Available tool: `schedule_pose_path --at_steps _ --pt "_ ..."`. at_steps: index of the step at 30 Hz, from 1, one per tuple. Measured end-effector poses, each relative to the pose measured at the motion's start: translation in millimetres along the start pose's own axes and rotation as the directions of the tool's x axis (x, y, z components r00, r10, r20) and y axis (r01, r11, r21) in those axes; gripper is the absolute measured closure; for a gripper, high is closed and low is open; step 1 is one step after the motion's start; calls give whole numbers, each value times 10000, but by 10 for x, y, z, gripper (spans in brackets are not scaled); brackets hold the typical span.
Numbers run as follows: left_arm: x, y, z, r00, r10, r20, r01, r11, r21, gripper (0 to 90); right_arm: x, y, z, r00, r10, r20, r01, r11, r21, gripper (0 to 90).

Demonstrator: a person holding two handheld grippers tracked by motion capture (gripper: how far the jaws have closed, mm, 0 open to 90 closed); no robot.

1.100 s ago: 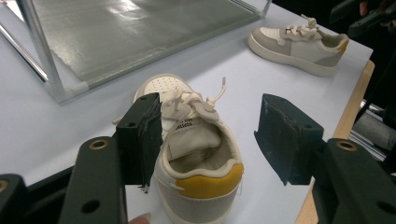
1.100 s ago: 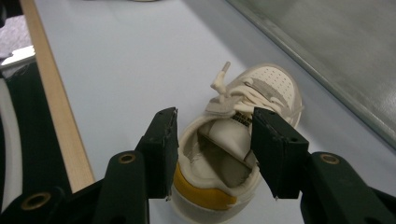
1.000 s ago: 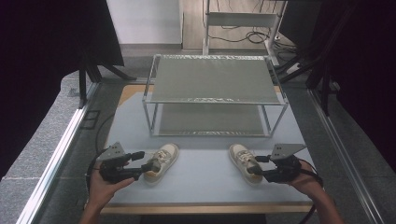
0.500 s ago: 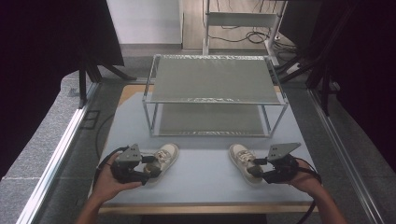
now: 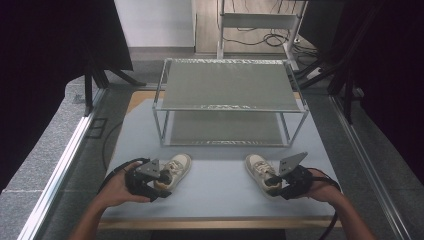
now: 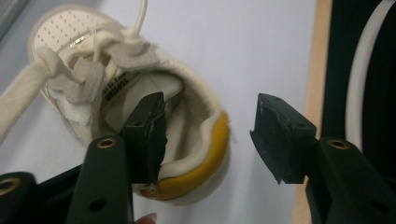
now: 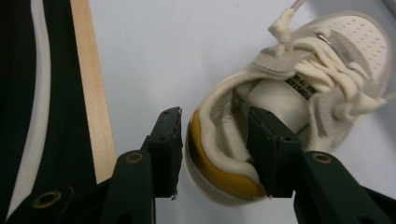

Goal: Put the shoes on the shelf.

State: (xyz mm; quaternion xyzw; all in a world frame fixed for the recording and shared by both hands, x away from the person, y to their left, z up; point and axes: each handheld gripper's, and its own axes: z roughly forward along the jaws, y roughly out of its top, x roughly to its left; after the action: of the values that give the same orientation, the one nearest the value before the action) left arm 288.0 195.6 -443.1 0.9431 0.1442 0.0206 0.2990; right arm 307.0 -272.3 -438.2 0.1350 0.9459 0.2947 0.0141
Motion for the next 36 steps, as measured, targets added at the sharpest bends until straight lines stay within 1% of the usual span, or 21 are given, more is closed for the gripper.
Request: schedule_pose_path --at_steps 3,4,5,7,9,10,11,13,14,16,17,18,20,21,22,23,25,29,31,33,36 --pt "34 23 26 9994 347 -24 -345 9982 481 477 -28 24 34 9998 -136 -163 140 9995 275 587" --pt "41 28 32 9993 368 -17 -366 9981 504 493 -42 29 43 9995 -173 -275 183 9992 351 591" --pt "57 38 37 9992 408 12 -408 9970 654 510 -55 35 50 9991 -208 -375 223 9989 407 596" --pt "80 51 55 9987 453 244 -470 9961 750 529 -80 50 71 9977 -269 -616 304 9979 568 610" --pt "95 61 82 9975 458 536 -501 9953 824 562 -97 65 99 9953 -446 -854 511 9958 756 629" --pt "97 65 110 9962 547 679 -606 9942 885 605 -113 75 125 9926 -573 -1069 670 9937 896 664" --pt "99 70 119 9958 563 717 -627 9939 912 609 -114 79 173 9886 -665 -1348 812 9909 1069 669" --pt "107 82 116 9942 627 879 -706 9934 901 630 -111 99 217 9861 -883 -1409 1057 9870 1212 680" --pt "111 86 114 9930 725 936 -809 9926 903 646 -106 112 219 9858 -949 -1388 1125 9857 1254 683" --pt "95 93 115 9923 828 922 -900 9930 763 675 -102 104 215 9868 -905 -1342 1070 9869 1208 686" --pt "75 106 113 9929 874 809 -930 9933 683 686 -102 96 209 9872 -896 -1317 1053 9874 1179 687" --pt "56 123 103 9939 925 597 -964 9932 658 694 -94 81 203 9884 -838 -1264 978 9893 1082 689" --pt "37 141 81 9950 915 392 -936 9940 558 703 -73 65 191 9903 -852 -1101 963 9903 1001 693" --pt "32 155 58 9957 904 184 -912 9946 492 705 -64 61 184 9909 -871 -1025 972 9905 977 696" --pt "35 159 49 9956 932 140 -937 9946 438 706 -53 59 166 9915 -915 -926 997 9911 886 696" --pt "37 168 36 9950 989 107 -992 9947 275 709 -45 61 153 9921 -938 -831 1008 9914 838 696" --pt "25 201 15 9946 1036 -50 -1036 9946 53 712 -30 71 111 9923 -1076 -616 1111 9922 565 700" --pt "13 278 -3 9928 1164 -271 -1171 9928 -265 713 -8 121 26 9924 -1182 -340 1187 9929 117 700" --pt "14 338 1 9914 1246 -407 -1261 9912 -391 713 -12 157 5 9920 -1234 -250 1235 9923 4 699" --pt "23 391 12 9905 1302 -452 -1324 9899 -498 714 -27 206 -13 9919 -1264 -90 1263 9920 -66 699" --pt "47 483 44 9894 1368 -484 -1396 9883 -606 714 -63 271 -15 9927 -1204 -21 1203 9925 -194 699"
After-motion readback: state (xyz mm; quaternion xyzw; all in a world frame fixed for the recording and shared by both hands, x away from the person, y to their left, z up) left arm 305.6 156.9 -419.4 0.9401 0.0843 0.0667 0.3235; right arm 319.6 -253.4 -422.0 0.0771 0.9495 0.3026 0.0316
